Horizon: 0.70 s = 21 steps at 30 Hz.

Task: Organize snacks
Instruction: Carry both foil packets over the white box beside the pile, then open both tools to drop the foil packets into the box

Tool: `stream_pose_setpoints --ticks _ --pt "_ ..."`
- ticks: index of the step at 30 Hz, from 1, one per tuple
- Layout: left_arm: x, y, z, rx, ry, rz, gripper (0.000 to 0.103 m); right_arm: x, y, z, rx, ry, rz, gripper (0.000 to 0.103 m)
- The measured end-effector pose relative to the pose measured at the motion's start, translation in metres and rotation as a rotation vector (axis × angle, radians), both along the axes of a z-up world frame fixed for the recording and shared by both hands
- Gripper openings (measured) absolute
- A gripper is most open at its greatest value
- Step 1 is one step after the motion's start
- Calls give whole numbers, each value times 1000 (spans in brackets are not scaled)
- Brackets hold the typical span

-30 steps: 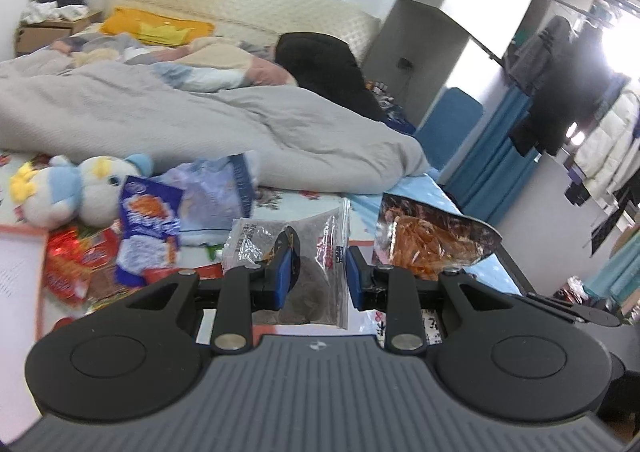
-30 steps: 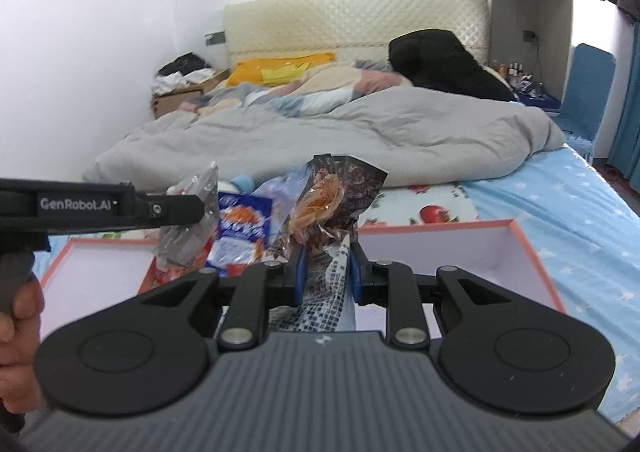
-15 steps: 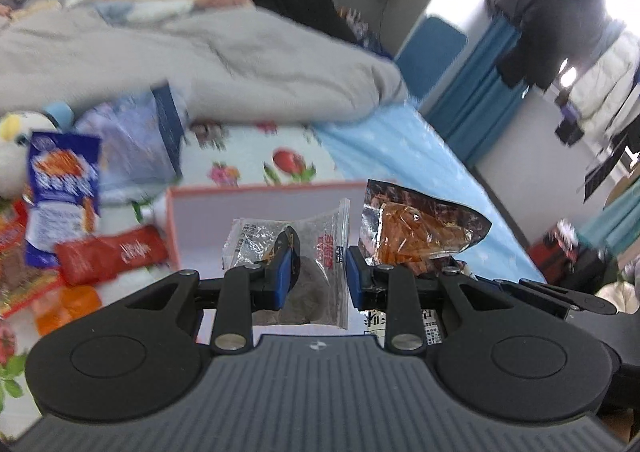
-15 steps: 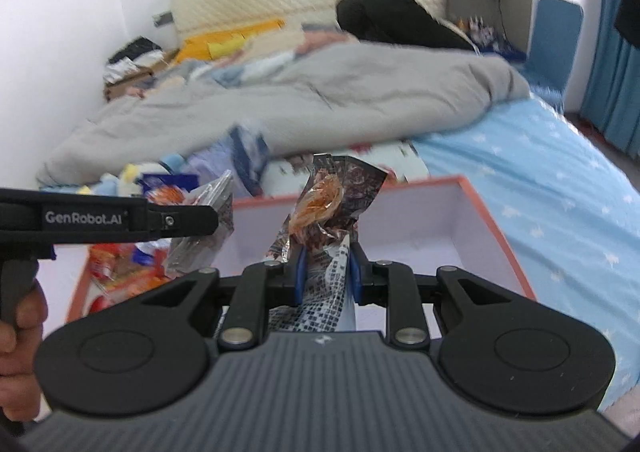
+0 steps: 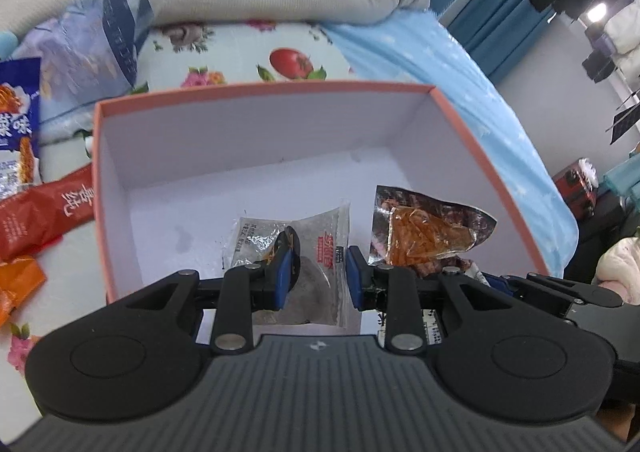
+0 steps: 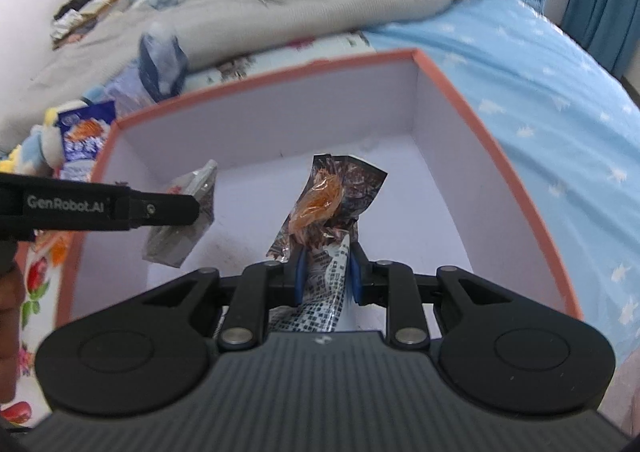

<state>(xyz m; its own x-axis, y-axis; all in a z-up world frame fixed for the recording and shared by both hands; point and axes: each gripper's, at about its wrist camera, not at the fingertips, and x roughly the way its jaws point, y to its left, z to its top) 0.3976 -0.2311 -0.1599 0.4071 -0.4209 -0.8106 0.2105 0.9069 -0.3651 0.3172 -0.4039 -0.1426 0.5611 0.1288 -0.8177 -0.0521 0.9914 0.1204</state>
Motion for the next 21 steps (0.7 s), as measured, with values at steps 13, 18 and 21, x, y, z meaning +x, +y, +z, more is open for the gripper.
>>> stream_pose_setpoints --ticks 13,18,21 --pt "-11 8 21 6 -23 30 56 -12 -1 16 43 -27 -8 45" --pt "-30 21 51 -11 -82 43 56 -27 5 38 51 -82 -1 45" --pt "-44 28 70 -11 -126 46 56 -41 11 52 55 -120 7 45"
